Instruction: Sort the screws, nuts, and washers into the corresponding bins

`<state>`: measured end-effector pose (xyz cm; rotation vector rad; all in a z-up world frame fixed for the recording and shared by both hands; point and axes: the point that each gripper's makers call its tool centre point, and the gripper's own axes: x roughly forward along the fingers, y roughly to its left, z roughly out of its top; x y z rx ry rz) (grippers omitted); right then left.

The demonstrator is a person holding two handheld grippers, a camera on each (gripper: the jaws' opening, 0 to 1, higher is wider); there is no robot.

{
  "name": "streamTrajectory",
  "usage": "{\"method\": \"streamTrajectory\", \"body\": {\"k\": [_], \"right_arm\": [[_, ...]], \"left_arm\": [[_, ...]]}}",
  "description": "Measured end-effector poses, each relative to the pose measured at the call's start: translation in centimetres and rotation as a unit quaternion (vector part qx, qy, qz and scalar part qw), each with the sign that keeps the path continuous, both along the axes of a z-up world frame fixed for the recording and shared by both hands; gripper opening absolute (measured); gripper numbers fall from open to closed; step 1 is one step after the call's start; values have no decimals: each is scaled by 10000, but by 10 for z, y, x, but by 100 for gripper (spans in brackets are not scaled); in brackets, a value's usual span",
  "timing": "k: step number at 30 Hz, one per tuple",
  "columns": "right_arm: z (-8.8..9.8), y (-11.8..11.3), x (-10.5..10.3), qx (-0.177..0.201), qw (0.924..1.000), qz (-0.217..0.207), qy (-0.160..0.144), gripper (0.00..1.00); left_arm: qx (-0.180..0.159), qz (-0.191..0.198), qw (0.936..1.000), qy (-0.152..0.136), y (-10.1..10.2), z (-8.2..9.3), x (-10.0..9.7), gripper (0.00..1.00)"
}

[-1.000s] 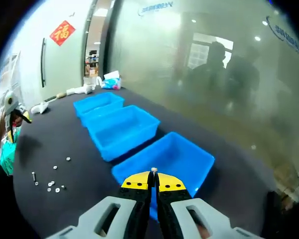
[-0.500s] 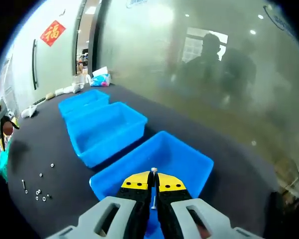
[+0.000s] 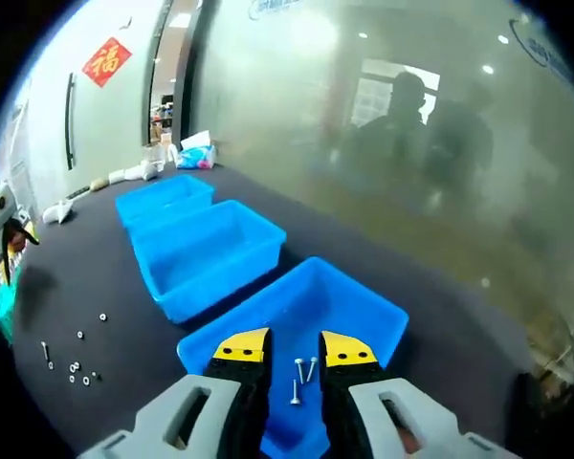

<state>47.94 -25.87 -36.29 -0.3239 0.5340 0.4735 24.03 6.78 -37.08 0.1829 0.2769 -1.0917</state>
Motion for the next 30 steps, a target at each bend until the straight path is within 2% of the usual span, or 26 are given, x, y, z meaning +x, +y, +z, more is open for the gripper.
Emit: {"method": "streamTrajectory", "body": {"k": [4, 8, 12, 15, 19, 22, 30], "right_arm": [[1, -1, -4, -80, 9999, 40, -64, 23], [4, 1, -11, -6, 9999, 88, -129, 26], [8, 9, -27, 116, 9996, 207, -123, 26], [11, 19, -47, 266, 9989, 366, -141, 26], [10, 32, -79, 183, 9979, 591, -213, 26], [10, 43, -103, 328, 9966, 736, -194, 26], [12, 68, -158, 490, 9929, 1024, -367, 26]], "left_arm": [[-12, -7, 10000, -15, -1, 1, -1, 62], [-15, -7, 10000, -27, -1, 2, -2, 62], [-27, -16, 10000, -44, -1, 4, -2, 62], [-60, -6, 10000, -63, -1, 6, -2, 62], [-99, -6, 9999, -62, -2, 7, -1, 62], [-97, -34, 9999, -73, -4, 8, -2, 62], [-122, -108, 9998, -91, -9, 10, -5, 62]]}}
